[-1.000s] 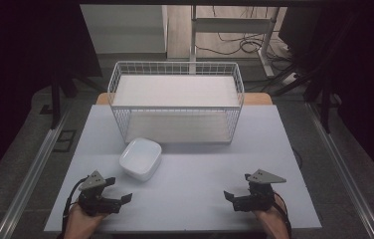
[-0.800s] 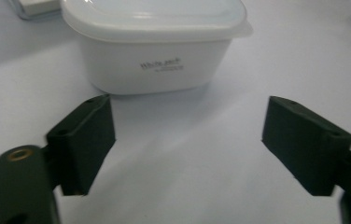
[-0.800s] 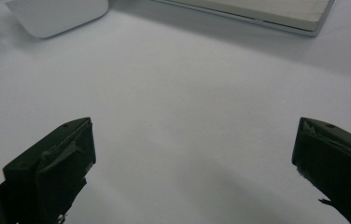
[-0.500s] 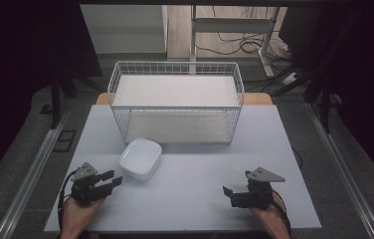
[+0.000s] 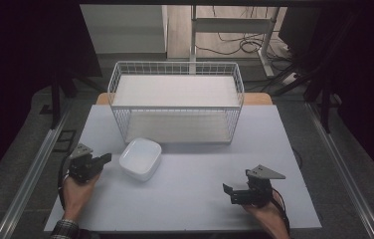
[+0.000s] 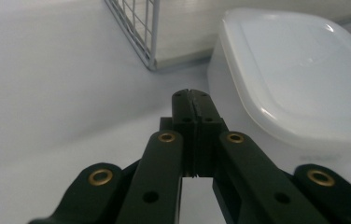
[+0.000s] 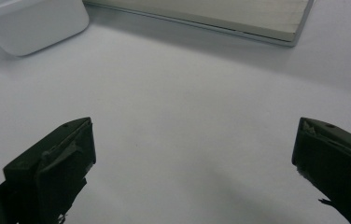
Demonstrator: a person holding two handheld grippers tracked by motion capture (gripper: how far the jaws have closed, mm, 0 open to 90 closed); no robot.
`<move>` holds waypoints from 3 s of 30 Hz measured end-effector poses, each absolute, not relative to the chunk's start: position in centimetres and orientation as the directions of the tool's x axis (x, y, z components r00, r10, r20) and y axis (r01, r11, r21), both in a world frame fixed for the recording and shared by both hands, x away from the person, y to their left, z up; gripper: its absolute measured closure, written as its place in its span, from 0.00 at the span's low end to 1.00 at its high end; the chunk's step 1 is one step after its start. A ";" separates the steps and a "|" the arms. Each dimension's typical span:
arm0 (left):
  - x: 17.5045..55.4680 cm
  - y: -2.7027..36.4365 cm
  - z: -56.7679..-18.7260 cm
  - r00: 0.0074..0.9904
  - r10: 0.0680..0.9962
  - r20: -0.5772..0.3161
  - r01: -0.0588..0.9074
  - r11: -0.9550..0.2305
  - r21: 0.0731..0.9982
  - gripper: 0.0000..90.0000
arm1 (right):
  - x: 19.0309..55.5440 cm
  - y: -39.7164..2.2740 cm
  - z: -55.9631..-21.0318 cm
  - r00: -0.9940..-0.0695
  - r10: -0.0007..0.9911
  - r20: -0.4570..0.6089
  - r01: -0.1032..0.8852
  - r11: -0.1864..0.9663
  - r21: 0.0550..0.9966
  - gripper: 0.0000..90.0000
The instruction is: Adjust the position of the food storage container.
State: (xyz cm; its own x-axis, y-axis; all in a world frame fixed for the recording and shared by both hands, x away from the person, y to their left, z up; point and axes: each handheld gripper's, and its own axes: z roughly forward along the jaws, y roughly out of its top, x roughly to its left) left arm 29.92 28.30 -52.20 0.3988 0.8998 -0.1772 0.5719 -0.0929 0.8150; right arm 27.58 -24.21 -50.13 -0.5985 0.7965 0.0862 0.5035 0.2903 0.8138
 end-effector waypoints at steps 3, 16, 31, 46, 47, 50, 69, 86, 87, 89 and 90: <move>31.4 28.3 -52.2 0.406 0.894 -0.188 0.569 -0.087 0.818 1.00 | 27.5 -24.0 -50.1 -0.608 0.790 0.077 0.502 0.308 0.809 0.00; 34.2 25.9 -52.4 0.474 0.851 -0.227 0.593 -0.117 0.797 1.00 | 27.5 -23.8 -50.1 -0.619 0.780 0.087 0.539 0.342 0.770 0.03; 34.9 21.5 -52.0 0.572 0.789 -0.223 0.579 -0.197 0.791 1.00 | 27.5 -23.5 -49.9 -0.618 0.778 0.112 0.571 0.347 0.744 0.15; 34.2 18.1 -51.5 0.615 0.755 -0.229 0.558 -0.212 0.802 1.00 | 28.3 -22.7 -49.1 -0.634 0.764 0.118 0.565 0.354 0.745 0.43; 33.8 18.5 -51.4 0.608 0.759 -0.234 0.559 -0.200 0.805 1.00 | 28.6 -22.5 -49.0 -0.645 0.754 0.122 0.561 0.359 0.746 0.49; 32.0 19.1 -51.1 0.605 0.762 -0.229 0.551 -0.194 0.812 1.00 | 29.6 -21.5 -48.7 -0.701 0.704 0.112 0.523 0.401 0.752 0.65; 27.4 16.9 -52.3 0.633 0.736 -0.240 0.604 -0.276 0.748 1.00 | 40.2 -12.3 -49.2 -0.771 0.635 0.048 0.447 0.487 0.750 0.99; 28.7 16.0 -52.6 0.607 0.748 -0.270 0.636 -0.253 0.729 1.00 | 36.7 -13.9 -49.8 -0.782 0.608 0.137 0.500 0.481 0.720 0.99; 28.9 16.0 -52.7 0.605 0.747 -0.275 0.639 -0.249 0.728 1.00 | 36.3 -14.2 -49.9 -0.782 0.607 0.142 0.501 0.475 0.723 0.99; 29.1 15.8 -52.7 0.608 0.734 -0.302 0.647 -0.237 0.725 1.00 | 35.4 -14.9 -50.0 -0.779 0.603 0.169 0.515 0.462 0.722 0.99; 29.1 15.8 -52.7 0.608 0.734 -0.302 0.647 -0.237 0.725 1.00 | 35.4 -14.9 -50.0 -0.779 0.603 0.169 0.515 0.462 0.722 0.99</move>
